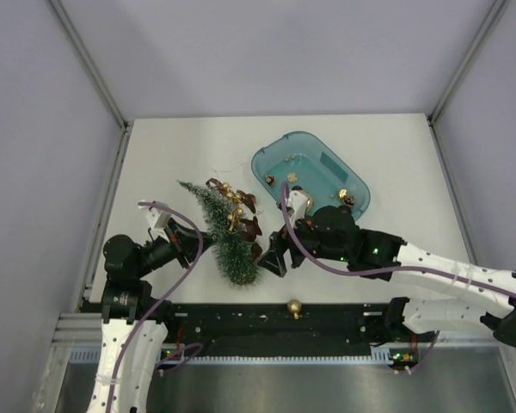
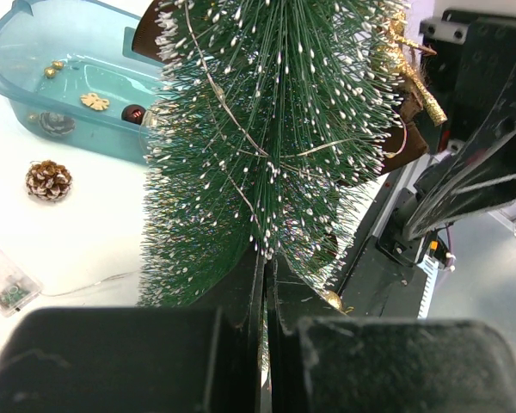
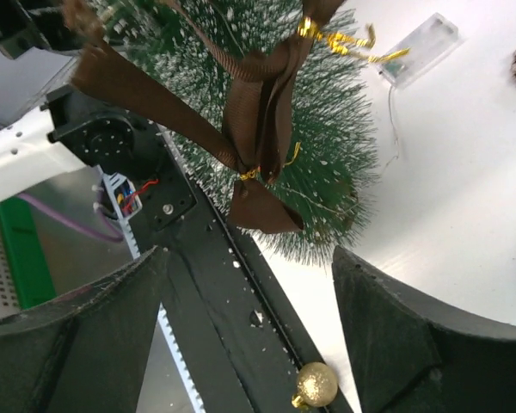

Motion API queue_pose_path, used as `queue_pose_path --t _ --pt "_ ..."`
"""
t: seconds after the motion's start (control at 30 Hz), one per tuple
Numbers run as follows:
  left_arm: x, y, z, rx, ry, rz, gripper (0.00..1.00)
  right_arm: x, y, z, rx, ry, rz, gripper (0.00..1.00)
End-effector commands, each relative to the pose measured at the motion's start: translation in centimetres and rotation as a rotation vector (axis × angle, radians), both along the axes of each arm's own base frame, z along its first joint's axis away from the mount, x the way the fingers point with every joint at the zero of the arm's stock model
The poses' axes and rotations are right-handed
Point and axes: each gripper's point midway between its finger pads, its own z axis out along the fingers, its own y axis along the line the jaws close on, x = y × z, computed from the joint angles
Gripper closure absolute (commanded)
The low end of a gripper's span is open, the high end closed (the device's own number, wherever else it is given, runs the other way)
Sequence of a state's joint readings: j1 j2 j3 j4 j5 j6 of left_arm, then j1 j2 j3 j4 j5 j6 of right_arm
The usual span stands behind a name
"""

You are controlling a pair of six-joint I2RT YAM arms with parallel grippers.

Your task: Decorate the small christmas tree

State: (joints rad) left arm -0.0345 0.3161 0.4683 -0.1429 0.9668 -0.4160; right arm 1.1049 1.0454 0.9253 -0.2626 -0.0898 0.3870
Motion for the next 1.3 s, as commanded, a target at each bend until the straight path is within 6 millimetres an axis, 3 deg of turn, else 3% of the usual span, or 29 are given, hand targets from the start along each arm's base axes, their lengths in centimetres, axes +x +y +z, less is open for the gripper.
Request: queue_pose_path --t 0.0,0.3,0.5,0.63,0.73,0.87,1.03,1.27 --pt "-0.3 0.1 1.2 0.003 -0.078 0.008 1.0 0.6 2.3 1.6 0.121 -0.047 -0.039 0.26" --pt "-0.2 0.1 1.1 -0.003 -0.068 0.013 1.0 1.3 4.5 1.4 0.177 -0.072 -0.068 0.46" --pt "0.3 0.3 1.0 -0.012 -0.059 0.039 1.0 1.3 3.8 2.2 0.163 -0.095 -0.094 0.77" --pt "0.8 0.5 1.0 -0.025 -0.062 0.063 1.0 1.1 2.8 4.3 0.142 -0.142 -0.11 1.0" --pt "1.1 0.6 1.0 -0.025 -0.067 0.081 1.0 0.1 2.6 6.6 0.169 -0.158 -0.084 1.0" --pt "1.2 0.6 0.9 -0.031 -0.062 0.079 1.0 -2.4 4.5 7.6 0.172 -0.167 0.001 1.0" --pt "1.1 0.6 1.0 -0.031 -0.07 0.081 1.0 -5.1 8.2 6.5 0.135 -0.185 0.108 1.0" --pt "0.9 0.5 1.0 -0.034 -0.066 0.065 1.0 -5.0 11.7 2.8 0.072 -0.195 0.158 0.95"
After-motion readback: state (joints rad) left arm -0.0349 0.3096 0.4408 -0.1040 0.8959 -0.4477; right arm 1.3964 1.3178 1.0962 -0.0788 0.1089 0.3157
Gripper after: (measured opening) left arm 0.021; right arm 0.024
